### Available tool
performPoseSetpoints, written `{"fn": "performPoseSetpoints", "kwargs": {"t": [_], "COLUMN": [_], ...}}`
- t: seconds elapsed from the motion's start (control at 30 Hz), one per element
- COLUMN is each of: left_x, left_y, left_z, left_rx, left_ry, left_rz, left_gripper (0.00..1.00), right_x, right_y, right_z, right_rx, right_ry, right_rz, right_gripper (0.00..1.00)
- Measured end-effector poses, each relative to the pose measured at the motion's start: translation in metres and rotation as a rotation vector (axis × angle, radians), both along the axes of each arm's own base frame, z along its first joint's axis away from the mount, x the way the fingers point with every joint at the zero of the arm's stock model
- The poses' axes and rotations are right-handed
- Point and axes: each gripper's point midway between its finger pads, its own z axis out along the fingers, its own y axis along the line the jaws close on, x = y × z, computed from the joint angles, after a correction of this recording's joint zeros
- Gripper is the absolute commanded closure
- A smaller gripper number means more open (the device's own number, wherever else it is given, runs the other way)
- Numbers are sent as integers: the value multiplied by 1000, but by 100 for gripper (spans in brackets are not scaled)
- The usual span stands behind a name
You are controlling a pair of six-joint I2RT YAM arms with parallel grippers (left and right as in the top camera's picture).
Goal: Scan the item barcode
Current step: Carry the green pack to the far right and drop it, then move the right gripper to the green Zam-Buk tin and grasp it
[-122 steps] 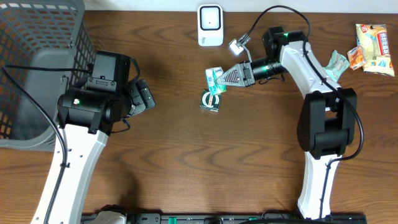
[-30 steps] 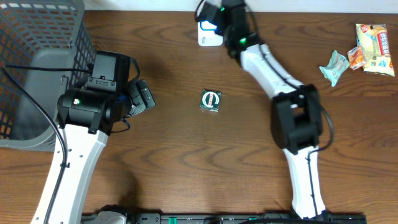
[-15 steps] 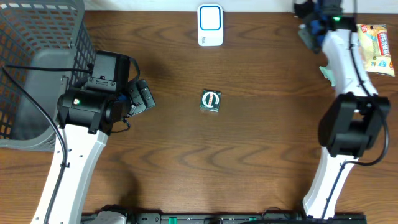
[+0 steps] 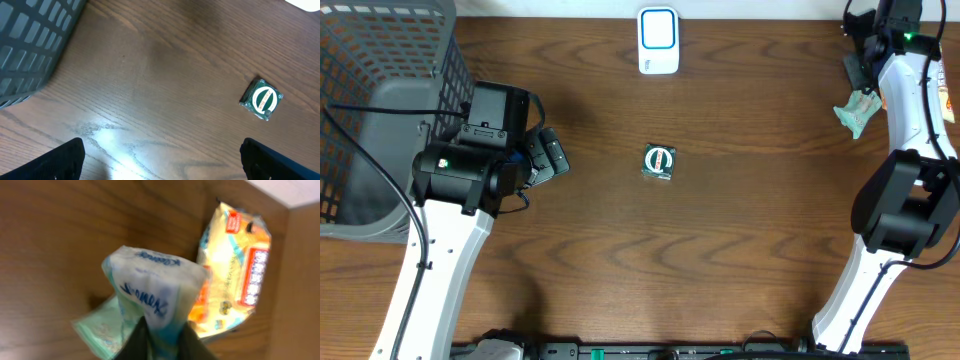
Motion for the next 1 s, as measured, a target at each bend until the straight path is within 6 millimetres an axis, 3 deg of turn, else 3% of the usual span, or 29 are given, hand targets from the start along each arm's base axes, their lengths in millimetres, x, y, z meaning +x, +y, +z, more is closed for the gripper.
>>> {"fn": "performPoseSetpoints", "kwargs": {"t": [0.1, 0.13, 0.17, 0.27, 0.33, 0.43, 0.5, 0.57, 0.6, 0.7, 0.8, 1.0], "left_x": [0, 0, 0, 0, 0, 0, 0, 0, 0, 0, 0, 0], "left_y": [0, 0, 0, 0, 0, 0, 0, 0, 0, 0, 0, 0], "left_z": [0, 0, 0, 0, 0, 0, 0, 0, 0, 0, 0, 0], "left_rx": [0, 0, 0, 0, 0, 0, 0, 0, 0, 0, 0, 0], "left_ry": [0, 0, 0, 0, 0, 0, 0, 0, 0, 0, 0, 0], "left_rz": [0, 0, 0, 0, 0, 0, 0, 0, 0, 0, 0, 0], "left_gripper": [2, 2, 2, 2, 2, 2, 2, 2, 3, 2, 2, 2], "right_x": [-10, -13, -16, -18, -17, -14, -15, -16, -18, -34, -51, -68], "right_y": [-14, -18, -21, -23, -13, 17, 61, 86, 109, 171, 220, 287], "right_z": [-4, -5, -6, -10, -14, -20, -23, -22, -19, -5, 10, 17], "right_rx": [-19, -13, -2, 44, 114, 256, 443, 550, 643, 902, 1088, 1172], "right_ry": [23, 25, 24, 20, 15, 20, 34, 40, 48, 99, 157, 234], "right_rz": [-60, -80, -104, -121, -94, -22, 75, 133, 180, 294, 373, 494], "right_gripper": [50, 33, 1, 1, 1, 1, 1, 1, 1, 1, 1, 1]}}
